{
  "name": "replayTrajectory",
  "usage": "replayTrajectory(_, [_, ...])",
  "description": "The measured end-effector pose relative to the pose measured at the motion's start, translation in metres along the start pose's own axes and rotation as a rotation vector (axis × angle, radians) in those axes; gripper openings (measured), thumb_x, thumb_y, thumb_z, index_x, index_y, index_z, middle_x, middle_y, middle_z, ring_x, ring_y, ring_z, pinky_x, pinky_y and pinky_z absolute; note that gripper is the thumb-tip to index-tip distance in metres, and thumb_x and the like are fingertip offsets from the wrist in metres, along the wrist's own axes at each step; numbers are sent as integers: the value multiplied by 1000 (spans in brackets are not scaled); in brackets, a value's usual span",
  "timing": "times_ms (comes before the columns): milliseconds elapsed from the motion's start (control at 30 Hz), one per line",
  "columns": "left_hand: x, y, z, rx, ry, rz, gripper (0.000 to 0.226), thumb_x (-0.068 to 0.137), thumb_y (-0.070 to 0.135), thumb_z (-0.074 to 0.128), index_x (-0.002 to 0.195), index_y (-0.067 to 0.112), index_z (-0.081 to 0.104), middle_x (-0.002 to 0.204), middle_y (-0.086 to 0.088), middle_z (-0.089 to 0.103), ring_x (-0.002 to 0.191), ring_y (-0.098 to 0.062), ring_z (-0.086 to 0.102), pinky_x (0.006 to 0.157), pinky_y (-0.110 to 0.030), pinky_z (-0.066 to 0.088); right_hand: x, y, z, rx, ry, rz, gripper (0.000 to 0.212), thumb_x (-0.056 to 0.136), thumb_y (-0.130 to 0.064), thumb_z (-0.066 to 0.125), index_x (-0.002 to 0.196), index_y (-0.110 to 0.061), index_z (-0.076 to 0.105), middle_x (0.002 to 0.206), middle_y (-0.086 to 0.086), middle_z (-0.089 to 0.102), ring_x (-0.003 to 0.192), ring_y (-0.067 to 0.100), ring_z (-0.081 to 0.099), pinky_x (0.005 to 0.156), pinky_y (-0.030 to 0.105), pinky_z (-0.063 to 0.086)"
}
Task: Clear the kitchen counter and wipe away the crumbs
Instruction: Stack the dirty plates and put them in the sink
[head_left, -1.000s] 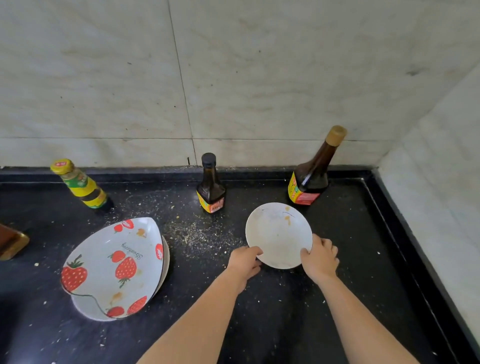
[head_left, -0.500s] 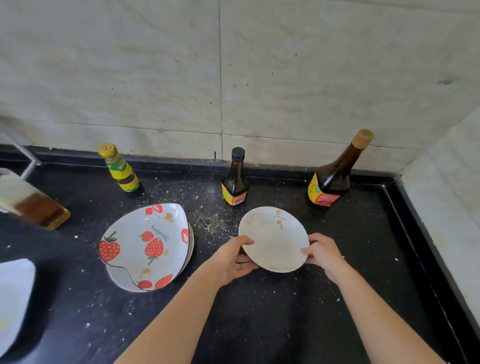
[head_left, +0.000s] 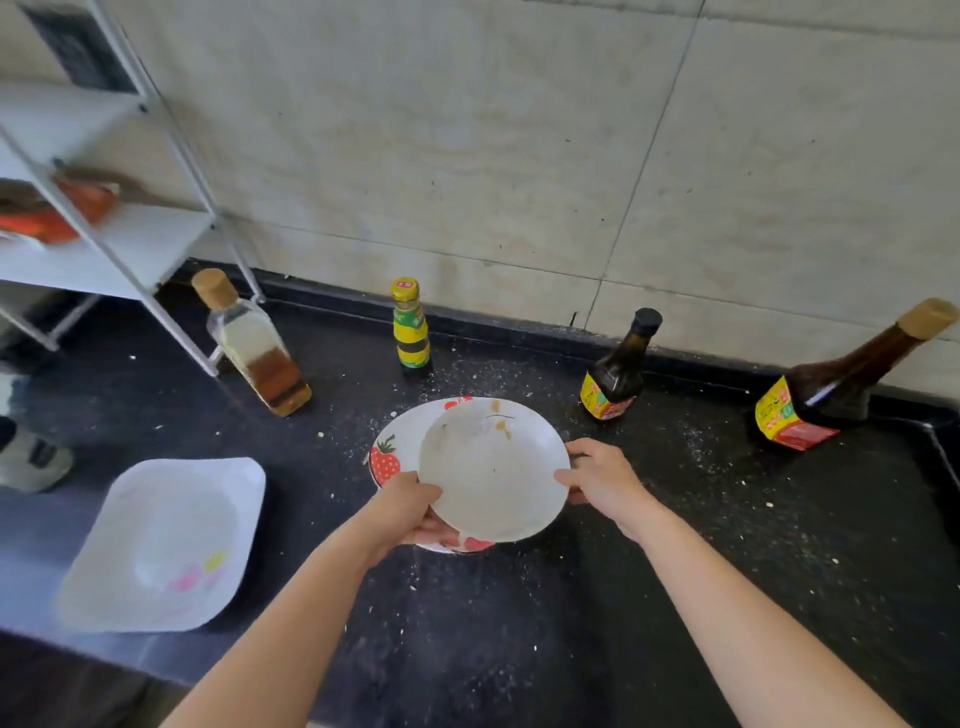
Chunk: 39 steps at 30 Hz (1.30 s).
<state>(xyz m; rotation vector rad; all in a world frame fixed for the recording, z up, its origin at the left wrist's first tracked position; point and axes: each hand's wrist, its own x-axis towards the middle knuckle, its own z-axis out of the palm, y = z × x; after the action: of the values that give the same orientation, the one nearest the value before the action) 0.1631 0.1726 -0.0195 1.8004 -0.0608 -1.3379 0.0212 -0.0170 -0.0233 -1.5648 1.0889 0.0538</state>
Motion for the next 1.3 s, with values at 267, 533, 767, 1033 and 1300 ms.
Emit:
replayTrajectory(267, [32, -3, -44, 444, 212, 118, 16, 92, 14, 40, 82, 18, 53, 72, -4, 70, 66, -17, 71, 65, -27, 58, 22, -19, 56, -191, 186, 19, 26, 78, 1, 61, 77, -23, 51, 90, 5, 61, 87, 25, 63, 79, 41, 54])
replayTrajectory(533, [49, -7, -56, 673, 253, 137, 29, 86, 21, 49, 60, 12, 58, 62, -4, 71, 57, -15, 68, 61, -23, 55, 31, -18, 69, -292, 291, 35, 16, 79, 1, 58, 83, -13, 52, 81, -2, 54, 79, 18, 52, 54, 25, 36])
replayTrajectory(767, [47, -5, -53, 708, 325, 110, 28, 88, 33, 52, 82, 10, 66, 64, -4, 70, 60, -17, 70, 69, -31, 59, 32, -16, 72, -452, 308, 21, 23, 80, -5, 60, 99, -14, 50, 84, -4, 51, 83, 18, 54, 58, 25, 41])
replayTrajectory(1033, [11, -28, -81, 436, 634, 369, 13, 90, 30, 54, 101, 23, 55, 77, 10, 59, 69, -7, 57, 59, -23, 44, 17, -48, 115, -649, 250, -374, 39, 87, -19, 62, 123, -18, 47, 127, 0, 47, 117, 18, 48, 89, 30, 45])
replayTrajectory(1300, [-34, -85, -172, 347, 891, 331, 31, 91, 22, 52, 122, 19, 51, 126, -3, 53, 117, -20, 47, 99, -33, 38, -14, -67, 243, -617, -25, -514, 34, 88, -28, 59, 119, -18, 51, 120, -2, 52, 107, 15, 52, 88, 29, 44])
